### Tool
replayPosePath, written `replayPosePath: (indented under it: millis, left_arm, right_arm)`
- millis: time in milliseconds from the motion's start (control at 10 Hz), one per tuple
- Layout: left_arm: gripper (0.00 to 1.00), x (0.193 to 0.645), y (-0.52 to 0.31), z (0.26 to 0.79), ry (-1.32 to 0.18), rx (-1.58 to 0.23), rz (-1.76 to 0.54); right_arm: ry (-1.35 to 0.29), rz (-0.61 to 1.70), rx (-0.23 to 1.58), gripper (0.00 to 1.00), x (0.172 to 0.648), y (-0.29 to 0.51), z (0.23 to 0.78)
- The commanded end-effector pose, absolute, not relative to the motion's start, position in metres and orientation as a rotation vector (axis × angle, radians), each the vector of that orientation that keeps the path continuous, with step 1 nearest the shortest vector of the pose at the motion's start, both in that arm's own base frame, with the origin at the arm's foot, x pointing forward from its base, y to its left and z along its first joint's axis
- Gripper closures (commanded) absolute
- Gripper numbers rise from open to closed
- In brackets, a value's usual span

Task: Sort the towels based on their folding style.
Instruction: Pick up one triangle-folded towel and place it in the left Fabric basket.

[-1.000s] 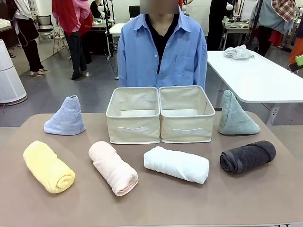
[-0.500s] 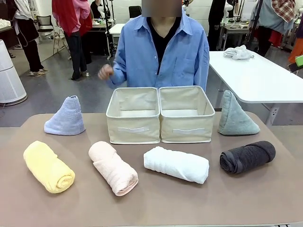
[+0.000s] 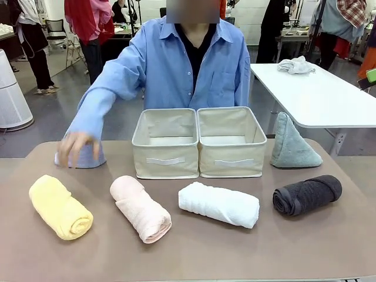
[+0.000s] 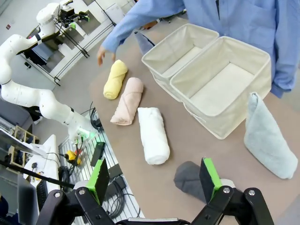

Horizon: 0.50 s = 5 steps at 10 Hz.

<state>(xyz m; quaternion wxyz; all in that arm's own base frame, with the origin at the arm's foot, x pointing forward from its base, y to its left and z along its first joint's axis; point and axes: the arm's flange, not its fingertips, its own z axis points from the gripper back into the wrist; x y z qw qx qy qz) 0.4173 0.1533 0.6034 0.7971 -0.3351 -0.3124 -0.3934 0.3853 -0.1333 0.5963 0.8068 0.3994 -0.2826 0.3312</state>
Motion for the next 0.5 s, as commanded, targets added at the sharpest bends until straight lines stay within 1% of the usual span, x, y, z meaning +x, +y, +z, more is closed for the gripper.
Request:
replayPosePath:
  millis: [0, 200, 400]
  left_arm:
    - [0.00, 0.419, 0.152, 0.604, -0.685, -0.721, -0.841]
    - [0.00, 0.419, 0.152, 0.604, -0.685, -0.721, -0.841]
    - [0.00, 0.419, 0.152, 0.604, -0.685, -0.721, -0.841]
  right_arm:
    - [-0.608, 0.712, 0.852, 0.00, 0.385, -0.134, 0.596]
    - [-0.605, 0.709, 0.855, 0.00, 0.385, -0.133, 0.596]
    - [-0.510, 0.718, 0.582, 0.00, 0.343, -0.090, 0.637]
